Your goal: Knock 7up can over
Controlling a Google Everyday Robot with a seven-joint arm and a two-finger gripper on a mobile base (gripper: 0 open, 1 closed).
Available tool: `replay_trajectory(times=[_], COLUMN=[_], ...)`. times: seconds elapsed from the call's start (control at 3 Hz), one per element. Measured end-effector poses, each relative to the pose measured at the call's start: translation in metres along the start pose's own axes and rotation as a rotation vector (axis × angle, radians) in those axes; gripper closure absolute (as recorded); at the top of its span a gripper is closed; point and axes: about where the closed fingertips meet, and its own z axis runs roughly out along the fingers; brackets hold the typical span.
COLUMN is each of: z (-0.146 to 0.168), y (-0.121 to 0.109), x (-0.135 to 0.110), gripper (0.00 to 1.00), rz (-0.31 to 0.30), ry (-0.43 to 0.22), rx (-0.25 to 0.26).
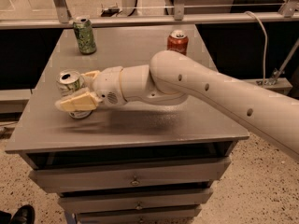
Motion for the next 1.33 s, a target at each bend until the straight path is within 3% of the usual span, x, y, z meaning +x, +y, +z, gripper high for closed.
replay_trajectory(times=[0.33,0.67,1.0,1.33], z=[-0.029,-0.062,-0.087,-0.118], y=[-0.016,-0.036,-0.056,-0.094], x=[-0.002,-0.005,-0.019,-0.026], gripper=[0.7,0.93,1.0,1.0], rz=[-0.011,-0.007,-0.021,-0.024], ry=[0.041,0.104,0.188,0.331], rx=[0.059,0.105,0.125,0.131])
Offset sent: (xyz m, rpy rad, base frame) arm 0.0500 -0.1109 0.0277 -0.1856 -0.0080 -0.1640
